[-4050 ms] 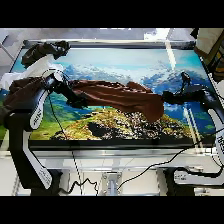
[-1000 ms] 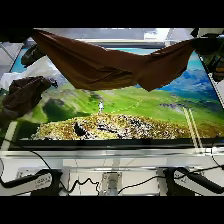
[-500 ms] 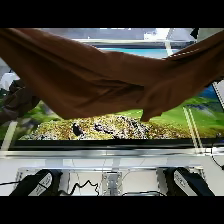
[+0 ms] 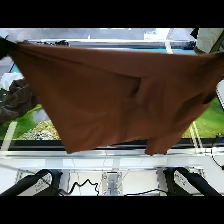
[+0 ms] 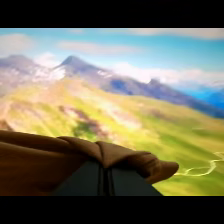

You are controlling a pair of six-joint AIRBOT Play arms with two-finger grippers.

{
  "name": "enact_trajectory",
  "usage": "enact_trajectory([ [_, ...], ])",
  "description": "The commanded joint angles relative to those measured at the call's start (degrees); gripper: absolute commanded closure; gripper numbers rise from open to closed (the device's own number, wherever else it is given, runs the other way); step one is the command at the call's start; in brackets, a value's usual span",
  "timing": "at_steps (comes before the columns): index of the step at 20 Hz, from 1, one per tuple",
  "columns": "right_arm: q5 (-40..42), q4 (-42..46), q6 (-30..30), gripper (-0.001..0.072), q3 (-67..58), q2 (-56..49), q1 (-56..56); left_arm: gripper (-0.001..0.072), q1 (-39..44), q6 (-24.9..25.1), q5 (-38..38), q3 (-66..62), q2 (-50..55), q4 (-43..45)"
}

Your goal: Fold the shirts.

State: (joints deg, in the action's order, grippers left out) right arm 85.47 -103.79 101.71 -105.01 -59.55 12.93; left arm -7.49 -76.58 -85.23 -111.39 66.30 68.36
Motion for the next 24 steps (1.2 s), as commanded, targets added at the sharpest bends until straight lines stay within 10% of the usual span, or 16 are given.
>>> enact_trajectory([
  [1, 1.2, -3.2, -0.3, 0.0685, 8.2, -8.0, -0.1, 0.0685, 0.0, 2.3, -0.6, 3.1, 10.4, -5.8],
  [13, -45.5, -10.7, 0.1, 0.0618, 21.3, -34.7, -0.1, 0.0675, 0.0, 2.9, 27.1, 3.5, 41.5, -7.0],
  [15, -54.1, -13.0, 0.1, 0.0256, 21.3, -35.1, -0.1, 0.042, 0.0, 3.1, 32.3, 3.4, 41.6, -6.9],
  [22, -53.6, -13.3, 0.1, 0.0238, 20.0, -34.4, 0.1, 0.0314, 0.0, 3.2, 29.3, -2.8, 41.6, -6.5],
  [24, -47.2, -7.2, 0.0, 0.0239, 19.1, -34.0, 0.1, 0.0154, 0.0, 3.6, 23.2, -6.4, 41.4, -4.4],
])
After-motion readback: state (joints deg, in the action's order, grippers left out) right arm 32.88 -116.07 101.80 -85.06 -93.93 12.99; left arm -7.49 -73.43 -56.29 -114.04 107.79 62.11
